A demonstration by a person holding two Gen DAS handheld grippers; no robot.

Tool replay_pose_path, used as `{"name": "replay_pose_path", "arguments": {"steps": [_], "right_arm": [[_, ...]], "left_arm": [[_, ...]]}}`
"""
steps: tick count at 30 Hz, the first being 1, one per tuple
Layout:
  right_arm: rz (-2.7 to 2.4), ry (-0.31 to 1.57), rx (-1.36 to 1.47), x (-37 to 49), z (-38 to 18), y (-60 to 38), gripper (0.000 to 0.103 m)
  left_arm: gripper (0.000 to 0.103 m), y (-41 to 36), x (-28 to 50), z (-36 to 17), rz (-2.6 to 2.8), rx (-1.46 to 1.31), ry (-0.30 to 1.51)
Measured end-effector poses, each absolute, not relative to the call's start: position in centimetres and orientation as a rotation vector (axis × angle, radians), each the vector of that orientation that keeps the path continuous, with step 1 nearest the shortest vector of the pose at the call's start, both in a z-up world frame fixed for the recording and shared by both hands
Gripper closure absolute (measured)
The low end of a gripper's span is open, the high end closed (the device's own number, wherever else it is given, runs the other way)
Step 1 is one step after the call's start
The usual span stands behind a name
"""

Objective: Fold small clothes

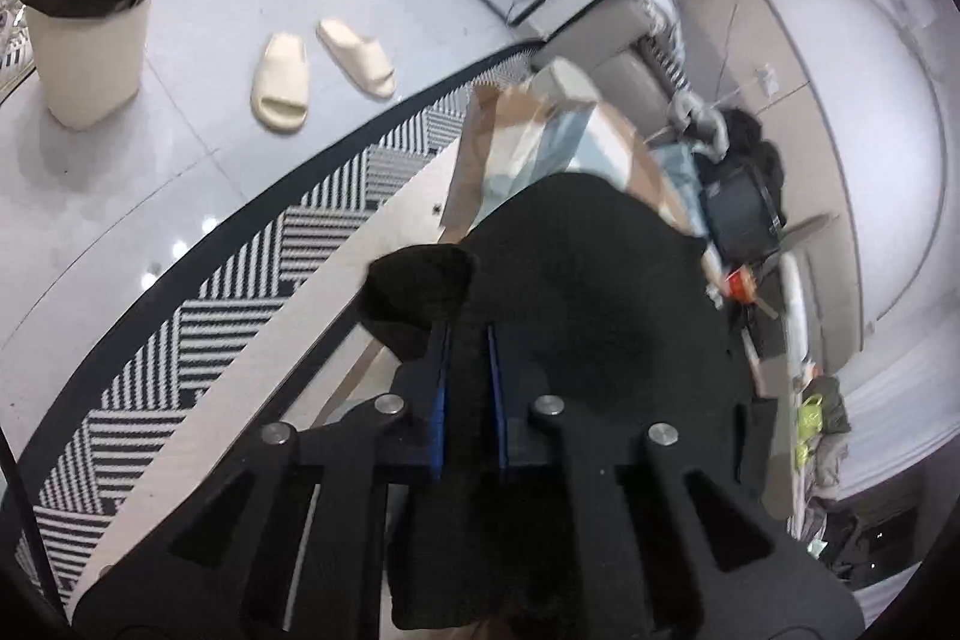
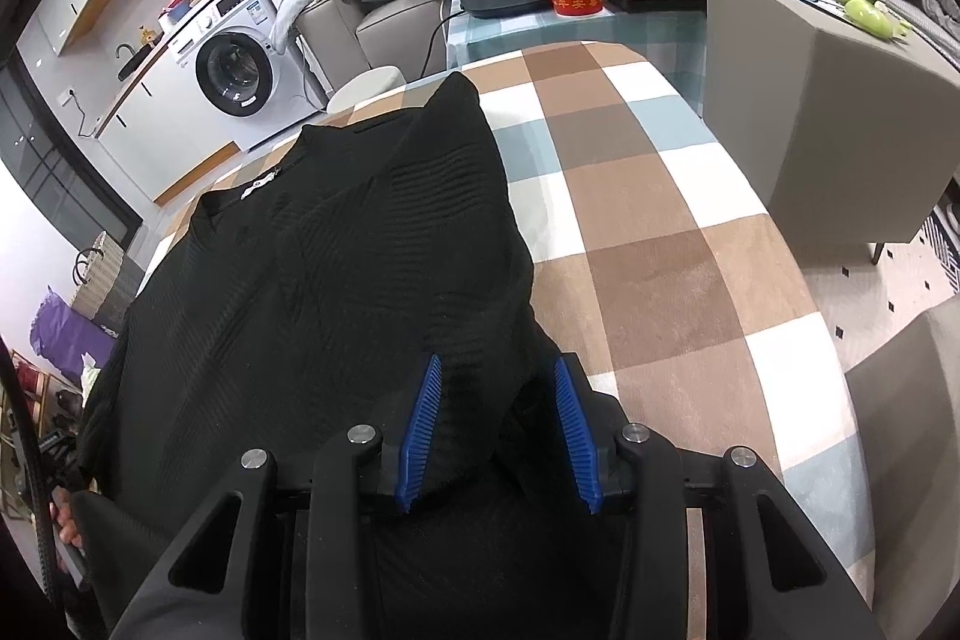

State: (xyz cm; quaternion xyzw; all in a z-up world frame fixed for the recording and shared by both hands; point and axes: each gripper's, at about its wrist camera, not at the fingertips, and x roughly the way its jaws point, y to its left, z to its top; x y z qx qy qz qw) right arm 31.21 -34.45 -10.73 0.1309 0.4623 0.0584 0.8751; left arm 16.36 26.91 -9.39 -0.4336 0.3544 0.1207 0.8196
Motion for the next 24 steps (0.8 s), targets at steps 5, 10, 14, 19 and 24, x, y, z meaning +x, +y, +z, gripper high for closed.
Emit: {"name": "replay_pose_path", "arguments": {"steps": [5, 10, 14, 19, 24], "right_arm": [[0.117, 0.954, 0.284, 30.8, -10.4, -34.7, 0.063], [0.135, 0.951, 0.287, 30.5, -10.0, -34.5, 0.063], [0.145, 0.946, 0.281, 30.1, -9.7, -34.0, 0.063], [0.137, 0.951, 0.271, 29.9, -9.7, -33.9, 0.063], [0.124, 0.948, 0.273, 29.7, -9.6, -34.3, 0.063]], "left_arm": [[0.095, 26.2, 15.9, -4.6, 0.259, -0.870, 0.633], [0.095, 21.0, 18.4, 2.2, 0.182, -0.637, 0.561], [0.095, 13.7, 22.9, 3.7, 0.000, -0.512, 0.638], [0.068, 4.9, 27.7, -0.4, -0.238, -0.374, 0.894], [0.048, 6.5, 26.0, -1.4, -0.169, -0.394, 0.882]]}}
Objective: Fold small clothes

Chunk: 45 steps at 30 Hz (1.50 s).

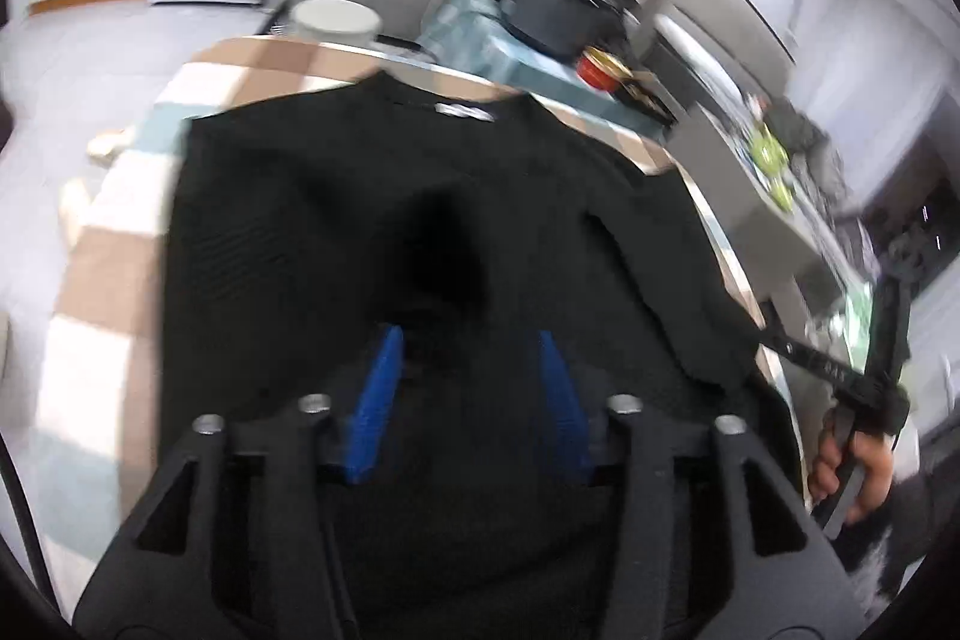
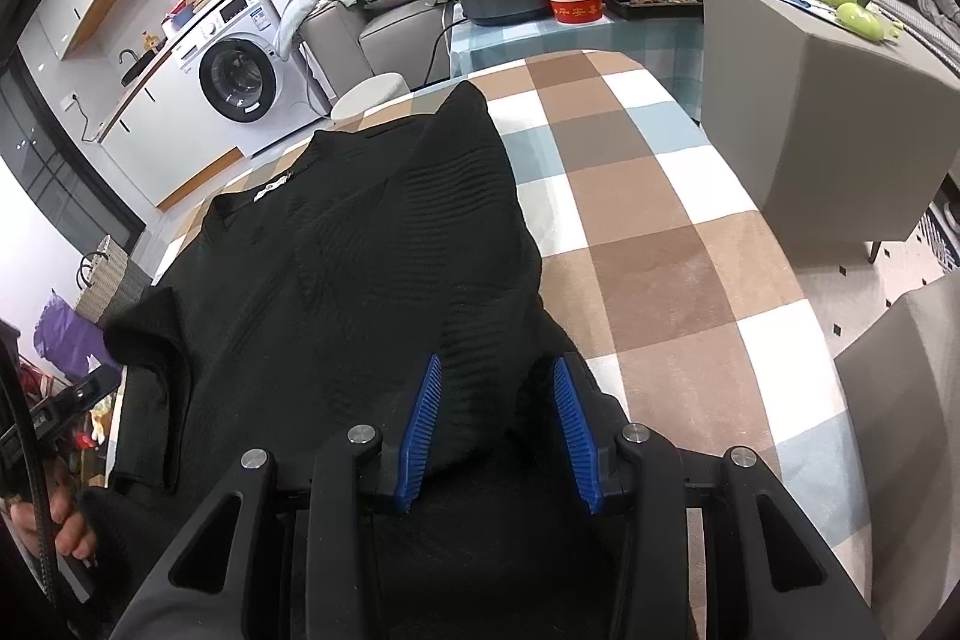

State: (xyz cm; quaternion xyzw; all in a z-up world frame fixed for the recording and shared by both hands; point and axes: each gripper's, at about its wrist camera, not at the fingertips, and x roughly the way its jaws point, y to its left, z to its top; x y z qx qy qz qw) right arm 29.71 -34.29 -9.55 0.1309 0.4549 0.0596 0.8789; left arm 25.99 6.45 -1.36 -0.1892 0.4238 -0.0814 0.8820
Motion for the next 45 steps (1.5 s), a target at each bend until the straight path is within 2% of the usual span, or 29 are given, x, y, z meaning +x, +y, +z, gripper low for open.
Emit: {"name": "replay_pose_path", "arguments": {"steps": [3, 8, 10, 11, 12, 13, 15, 17, 21, 24, 32, 33, 34, 35, 45], "right_arm": [[0.123, 0.950, 0.281, 29.7, -9.8, -34.4, 0.063], [0.137, 0.970, 0.287, 30.2, -10.8, -34.1, 0.063], [0.141, 0.980, 0.287, 30.3, -11.1, -34.0, 0.063], [0.142, 0.983, 0.285, 30.3, -11.2, -34.0, 0.063], [0.143, 0.983, 0.283, 30.4, -11.2, -34.0, 0.063], [0.142, 0.982, 0.281, 30.4, -11.2, -34.0, 0.063], [0.137, 0.982, 0.282, 30.5, -11.3, -34.0, 0.063], [0.129, 0.985, 0.283, 30.7, -11.3, -34.2, 0.063], [0.101, 0.983, 0.268, 31.0, -11.2, -34.7, 0.062], [0.093, 1.007, 0.297, 31.1, -11.8, -35.4, 0.058], [0.174, 1.026, 0.377, 31.9, -12.7, -35.1, 0.058], [0.175, 1.022, 0.361, 32.0, -12.7, -34.7, 0.061], [0.178, 1.013, 0.326, 32.1, -12.6, -34.2, 0.069], [0.186, 1.001, 0.286, 32.1, -12.5, -33.5, 0.087], [0.074, 0.964, 0.253, 31.2, -12.0, -34.2, 0.090]], "left_arm": [[0.042, 10.6, 24.9, -1.5, -0.061, -0.440, 0.848], [0.042, 14.9, 25.3, -4.0, 0.092, -0.432, 0.930], [0.045, 15.4, 25.5, -5.4, 0.126, -0.409, 0.984], [0.051, 15.7, 25.6, -6.3, 0.119, -0.414, 1.004], [0.062, 15.8, 25.9, -7.2, 0.113, -0.421, 1.034], [0.064, 15.7, 26.0, -7.2, 0.124, -0.403, 1.018], [0.093, 15.3, 26.9, -7.8, 0.125, -0.365, 1.021], [0.097, 15.2, 27.2, -7.9, 0.116, -0.360, 1.004], [0.098, 15.7, 28.8, -7.0, 0.129, -0.359, 0.947], [0.098, 17.2, 29.1, -6.0, 0.162, -0.400, 0.922], [0.098, 17.3, 28.8, -6.6, 0.155, -0.415, 0.948], [0.098, 17.4, 29.0, -6.8, 0.152, -0.415, 0.946], [0.098, 17.2, 29.0, -7.0, 0.152, -0.415, 0.944], [0.098, 17.2, 29.0, -7.1, 0.153, -0.411, 0.944], [0.098, 16.0, 32.7, -7.5, 0.127, -0.387, 0.929]]}}
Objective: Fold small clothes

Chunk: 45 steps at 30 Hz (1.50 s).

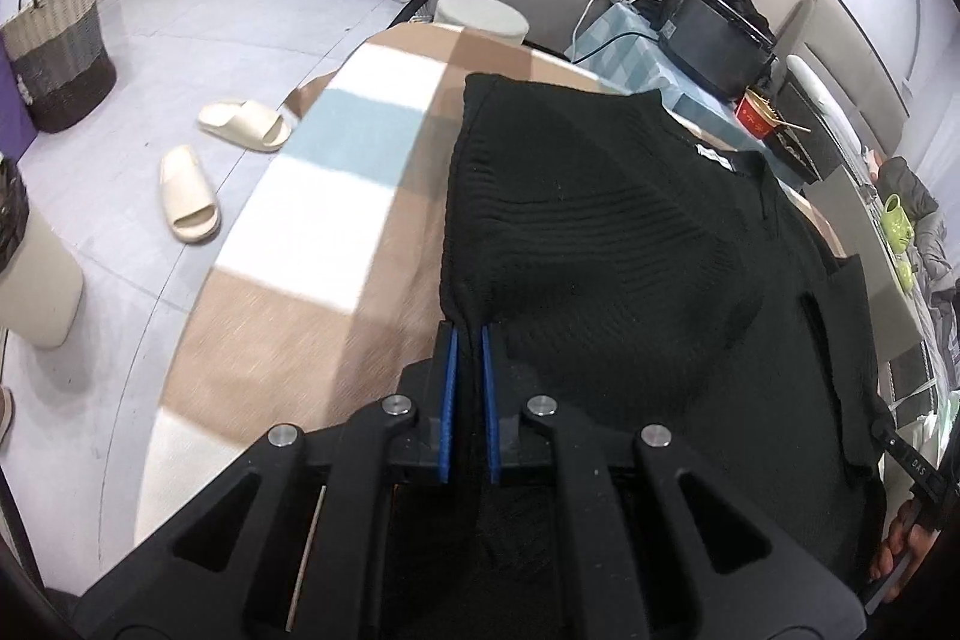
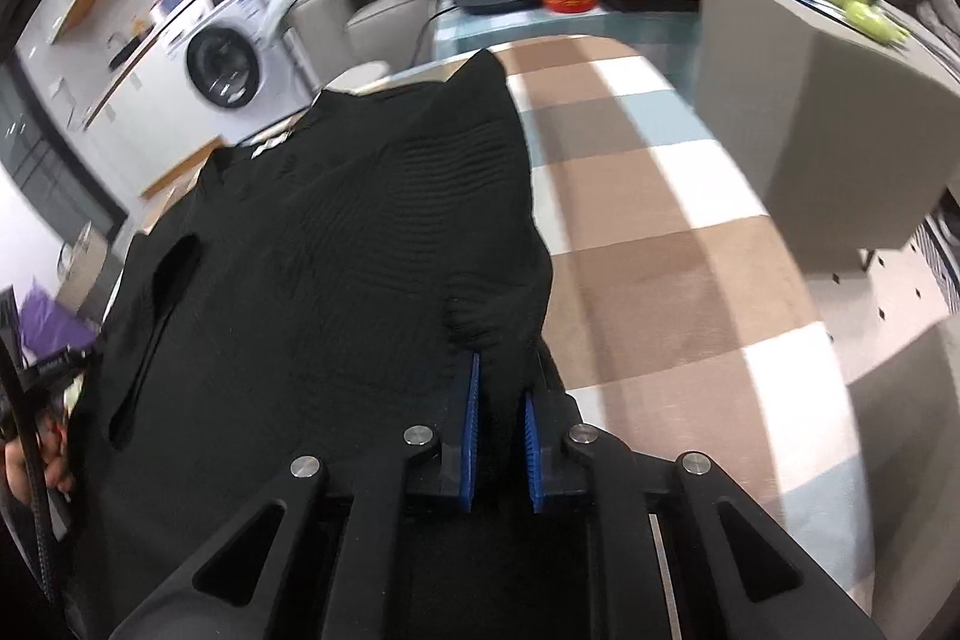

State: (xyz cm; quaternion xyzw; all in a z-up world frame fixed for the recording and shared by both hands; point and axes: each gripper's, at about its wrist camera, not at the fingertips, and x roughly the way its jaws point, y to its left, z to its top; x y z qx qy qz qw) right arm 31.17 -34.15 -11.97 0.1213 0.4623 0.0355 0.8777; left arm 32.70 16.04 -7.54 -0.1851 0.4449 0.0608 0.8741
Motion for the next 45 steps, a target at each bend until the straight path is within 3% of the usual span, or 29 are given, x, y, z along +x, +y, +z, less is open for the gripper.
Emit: {"name": "replay_pose_path", "arguments": {"steps": [4, 6, 13, 16, 18, 20, 23, 33, 37, 41, 45], "right_arm": [[0.085, 0.976, 0.326, 31.2, -12.1, -34.4, 0.083], [0.114, 0.994, 0.340, 31.2, -11.9, -34.2, 0.062], [0.147, 0.946, 0.317, 27.5, -9.9, -33.8, 0.059], [0.167, 0.928, 0.285, 25.1, -9.1, -33.6, 0.049], [0.174, 0.923, 0.257, 24.0, -8.8, -33.3, 0.029], [0.191, 0.920, 0.245, 22.8, -8.5, -33.3, 0.020], [0.186, 0.907, 0.241, 21.2, -8.2, -33.6, 0.020], [0.182, 0.924, 0.280, 20.0, -8.3, -34.0, 0.020], [0.147, 0.912, 0.266, 18.8, -8.2, -34.1, 0.020], [0.119, 0.933, 0.249, 17.7, -8.3, -33.9, 0.012], [0.131, 0.934, 0.223, 17.9, -8.4, -33.4, 0.007]], "left_arm": [[0.097, 15.4, 33.1, -7.2, 0.154, -0.339, 0.924], [0.092, 15.4, 32.6, -6.9, 0.151, -0.331, 0.930], [0.070, 16.3, 26.3, -4.4, 0.174, -0.321, 0.897], [0.067, 15.9, 22.5, -3.2, 0.156, -0.324, 0.876], [0.049, 15.4, 20.1, -2.5, 0.161, -0.307, 0.860], [0.036, 14.9, 17.7, -2.1, 0.164, -0.288, 0.861], [0.017, 14.6, 14.4, -2.1, 0.169, -0.283, 0.885], [0.010, 16.1, 5.9, -3.3, 0.199, -0.307, 0.928], [0.010, 15.8, 8.0, -3.1, 0.138, -0.271, 0.923], [0.001, 14.1, 10.1, -2.8, 0.018, -0.249, 0.933], [0.001, 13.2, 9.9, -2.6, 0.011, -0.232, 0.967]]}}
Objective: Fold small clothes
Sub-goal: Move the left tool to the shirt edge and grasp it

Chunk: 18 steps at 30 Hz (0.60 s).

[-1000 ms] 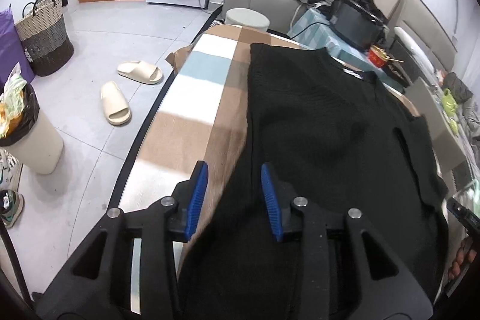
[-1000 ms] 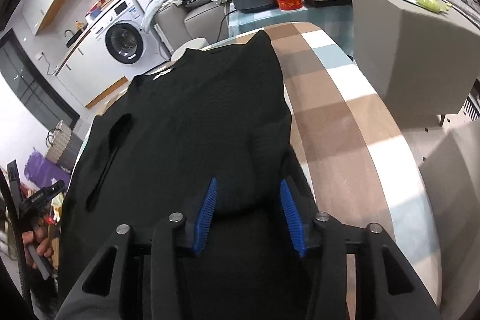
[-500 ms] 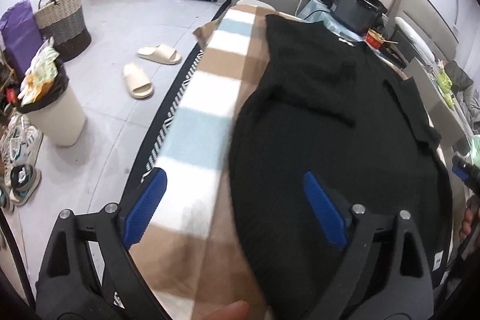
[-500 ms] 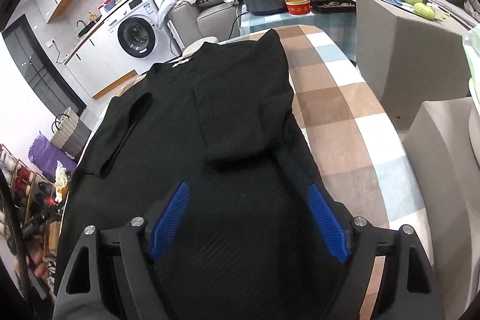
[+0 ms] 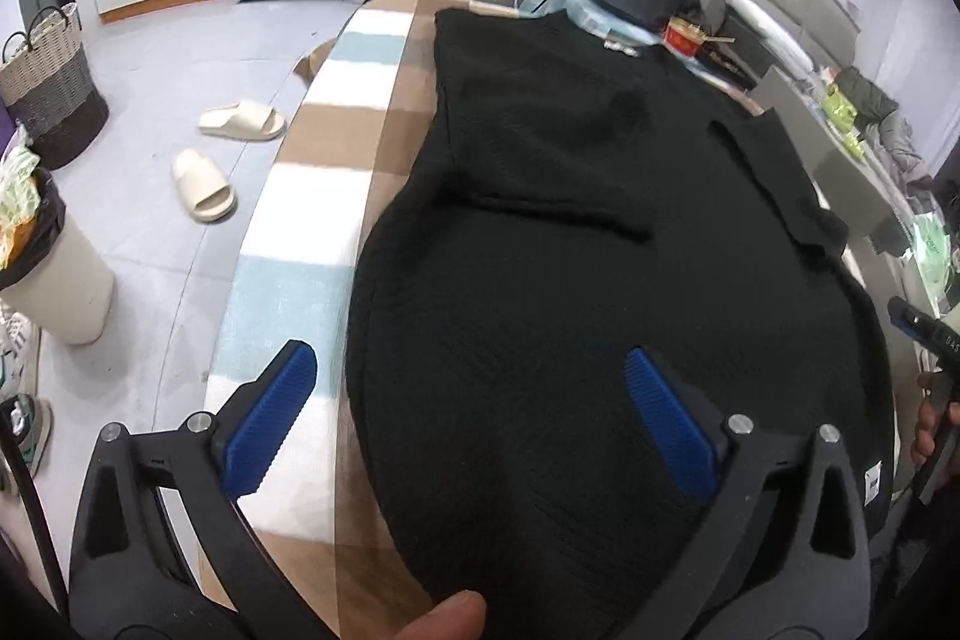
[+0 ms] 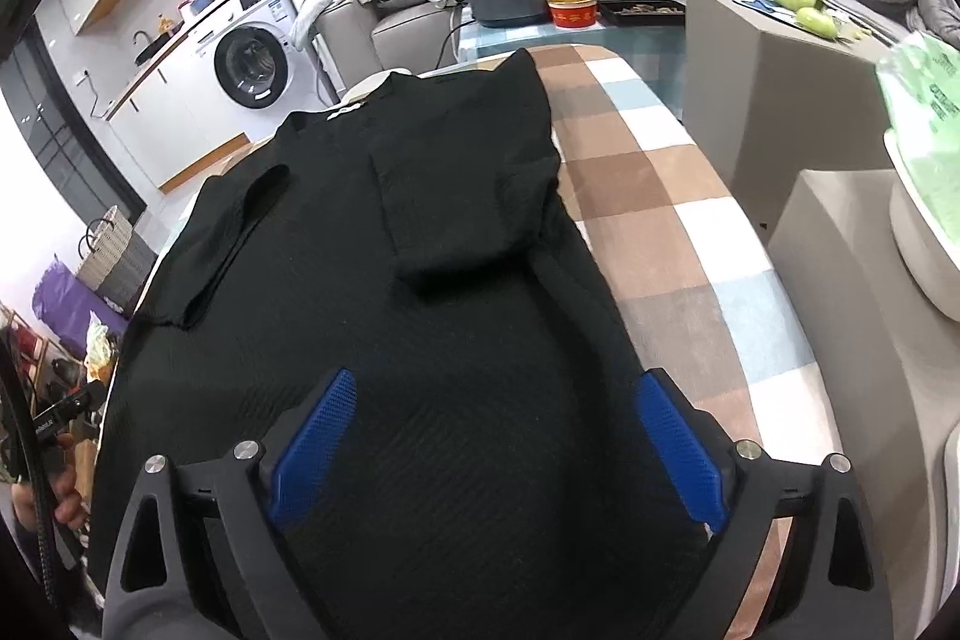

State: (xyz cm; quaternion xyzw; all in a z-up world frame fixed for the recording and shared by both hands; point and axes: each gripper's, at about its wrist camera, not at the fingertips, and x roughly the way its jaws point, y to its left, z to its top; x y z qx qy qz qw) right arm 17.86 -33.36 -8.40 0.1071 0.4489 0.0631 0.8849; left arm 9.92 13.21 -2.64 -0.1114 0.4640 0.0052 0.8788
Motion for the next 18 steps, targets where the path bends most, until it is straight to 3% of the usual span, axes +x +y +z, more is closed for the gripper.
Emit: {"name": "replay_pose_path", "arguments": {"steps": [8, 14, 18], "right_arm": [[0.267, 0.937, 0.218, 18.6, -8.9, -32.9, 0.007], [0.381, 0.937, 0.234, 18.5, -8.6, -32.9, 0.007], [0.366, 0.932, 0.224, 17.5, -8.2, -33.0, 0.007]], "left_arm": [[0.001, 13.5, 1.5, -2.1, 0.155, -0.230, 0.966], [0.024, 13.7, -5.0, -2.0, 0.222, -0.222, 0.990], [0.026, 13.8, -7.8, -2.5, 0.167, -0.197, 1.012]]}}
